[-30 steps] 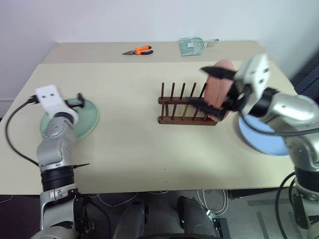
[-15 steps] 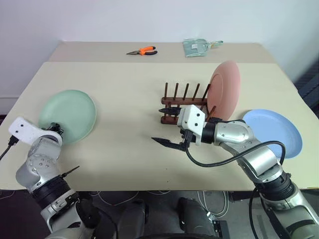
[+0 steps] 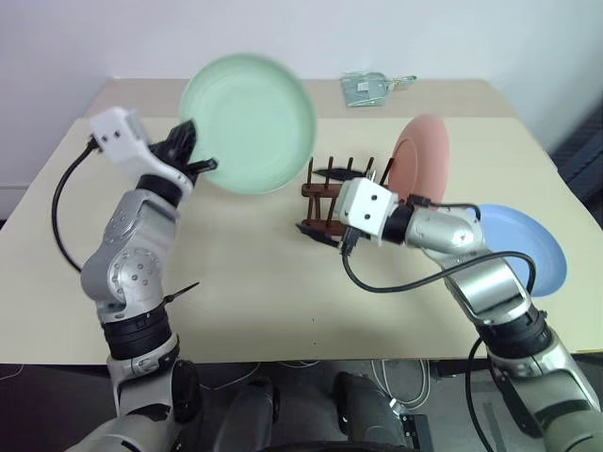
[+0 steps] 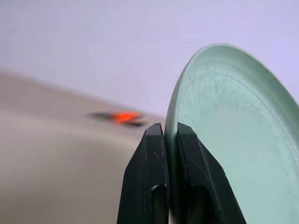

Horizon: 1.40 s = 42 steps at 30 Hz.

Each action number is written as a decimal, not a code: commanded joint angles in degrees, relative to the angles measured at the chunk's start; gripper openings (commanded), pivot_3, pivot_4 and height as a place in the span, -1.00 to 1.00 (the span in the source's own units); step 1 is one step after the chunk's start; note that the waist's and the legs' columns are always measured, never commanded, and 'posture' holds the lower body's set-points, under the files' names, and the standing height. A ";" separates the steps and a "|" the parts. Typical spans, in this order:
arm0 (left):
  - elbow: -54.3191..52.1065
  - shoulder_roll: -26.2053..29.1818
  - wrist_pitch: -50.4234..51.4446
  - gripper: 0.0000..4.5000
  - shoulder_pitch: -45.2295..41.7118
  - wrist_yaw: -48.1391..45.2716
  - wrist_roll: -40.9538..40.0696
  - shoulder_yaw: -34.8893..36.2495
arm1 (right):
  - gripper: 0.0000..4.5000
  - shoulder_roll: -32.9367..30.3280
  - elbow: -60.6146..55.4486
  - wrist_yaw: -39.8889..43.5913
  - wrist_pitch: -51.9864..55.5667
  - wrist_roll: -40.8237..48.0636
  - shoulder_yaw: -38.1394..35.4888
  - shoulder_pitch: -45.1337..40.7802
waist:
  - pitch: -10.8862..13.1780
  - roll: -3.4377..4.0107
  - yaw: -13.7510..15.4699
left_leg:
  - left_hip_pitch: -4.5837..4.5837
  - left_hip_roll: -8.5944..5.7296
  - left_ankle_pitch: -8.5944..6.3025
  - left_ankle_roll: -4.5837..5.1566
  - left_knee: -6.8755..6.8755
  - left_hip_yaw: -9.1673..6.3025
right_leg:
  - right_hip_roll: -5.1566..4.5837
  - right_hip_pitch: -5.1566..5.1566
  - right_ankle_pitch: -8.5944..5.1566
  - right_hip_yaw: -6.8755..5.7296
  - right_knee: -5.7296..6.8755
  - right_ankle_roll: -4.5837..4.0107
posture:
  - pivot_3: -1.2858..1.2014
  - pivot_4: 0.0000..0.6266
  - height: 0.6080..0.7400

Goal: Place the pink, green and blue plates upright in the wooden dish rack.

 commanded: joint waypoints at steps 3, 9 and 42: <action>-3.15 -1.32 0.03 -1.00 -4.22 -0.11 -1.67 -4.12 | 0.76 0.85 9.27 -3.92 -11.19 -10.20 1.56 -5.39 | 0.01 -0.01 -0.18 | -0.03 -0.01 0.02 -0.01 0.00 -0.02 | 0.00 -0.01 0.00 0.00 -0.01 0.00 | 0.03 -0.52 1.00; -2.62 -1.17 0.31 -1.00 -4.65 0.85 -2.65 -3.70 | -0.49 1.52 11.82 -3.69 -15.56 -12.57 0.70 -4.86 | 0.02 0.00 -0.25 | -0.04 -0.03 0.02 -0.01 0.00 -0.02 | 0.00 0.00 0.01 0.03 -0.07 0.00 | 0.03 -0.52 1.00; -4.47 18.86 -10.25 0.34 25.23 -35.49 2.90 -21.71 | -1.00 12.41 -10.67 -26.06 40.76 64.66 -40.23 6.50 | 0.09 0.44 -0.22 | 0.01 0.09 0.05 0.02 -0.54 -0.03 | 0.06 -0.21 -0.16 0.13 -0.13 -0.50 | 0.03 -0.52 1.00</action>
